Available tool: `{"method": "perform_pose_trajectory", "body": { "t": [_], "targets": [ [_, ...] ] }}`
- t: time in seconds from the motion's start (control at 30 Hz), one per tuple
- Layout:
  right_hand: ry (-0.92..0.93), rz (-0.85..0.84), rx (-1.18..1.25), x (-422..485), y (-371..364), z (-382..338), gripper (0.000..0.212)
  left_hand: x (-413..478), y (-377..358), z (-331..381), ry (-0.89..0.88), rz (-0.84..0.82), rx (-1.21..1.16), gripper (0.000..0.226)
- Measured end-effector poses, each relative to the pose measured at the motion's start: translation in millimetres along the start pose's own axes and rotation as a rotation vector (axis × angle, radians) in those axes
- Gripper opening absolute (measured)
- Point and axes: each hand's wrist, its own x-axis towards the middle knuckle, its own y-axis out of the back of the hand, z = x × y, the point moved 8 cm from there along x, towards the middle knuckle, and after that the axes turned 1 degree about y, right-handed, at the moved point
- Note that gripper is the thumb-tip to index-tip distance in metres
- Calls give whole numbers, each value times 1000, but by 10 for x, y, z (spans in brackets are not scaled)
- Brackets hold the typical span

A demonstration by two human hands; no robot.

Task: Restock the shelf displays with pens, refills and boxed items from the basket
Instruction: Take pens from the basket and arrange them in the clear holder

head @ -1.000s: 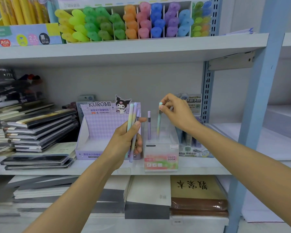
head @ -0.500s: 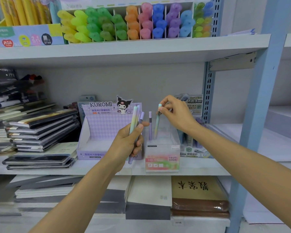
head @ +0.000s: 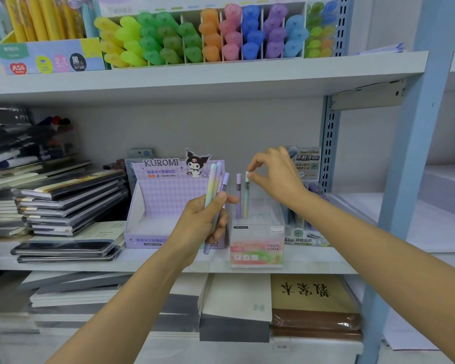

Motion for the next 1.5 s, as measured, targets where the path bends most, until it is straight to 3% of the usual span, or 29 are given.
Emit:
{"method": "perform_pose_trajectory", "body": {
  "t": [0.13, 0.2, 0.3, 0.37, 0.47, 0.57, 0.67, 0.77, 0.87, 1.1, 1.33, 1.5],
  "targets": [
    [-21, -127, -90, -43, -60, -2, 18, -45, -36, 68, 4, -12, -9, 35],
    [-39, -98, -22, -74, 24, -48, 23, -71, -52, 101, 3, -16, -21, 35],
    [-49, -66, 347, -149, 192, -231, 26, -94, -75, 153, -6, -20, -17, 35],
    [-56, -201, 588, -242, 158, -404, 21, -104, -118, 193, -17, -33, -13, 33],
    [-56, -328, 756, -349, 100, -563, 13, -119, -191, 258, -35, -57, -19, 32],
    [-95, -221, 838, -293, 243, -485, 11, -119, -187, 286, -25, -43, -26, 34],
    [-171, 7, 937, -191, 496, -223, 12, -98, -49, 272, -12, 61, -2, 33],
    [-178, 121, 816, -137, 630, 23, 12, -66, 21, 228, 44, 110, 12, 25],
    [-192, 88, 594, -157, 511, 164, 13, -45, -52, 169, 116, 80, -37, 18],
    [-98, 50, 368, -225, 154, 106, 16, -56, -112, 166, 21, 73, 55, 25],
    [-14, -8, 271, -170, 61, 42, 14, -74, -85, 147, 0, 37, 44, 24],
    [-55, -8, 281, -150, 31, 89, 10, -93, -83, 128, -17, 18, 31, 25]
  ]
}}
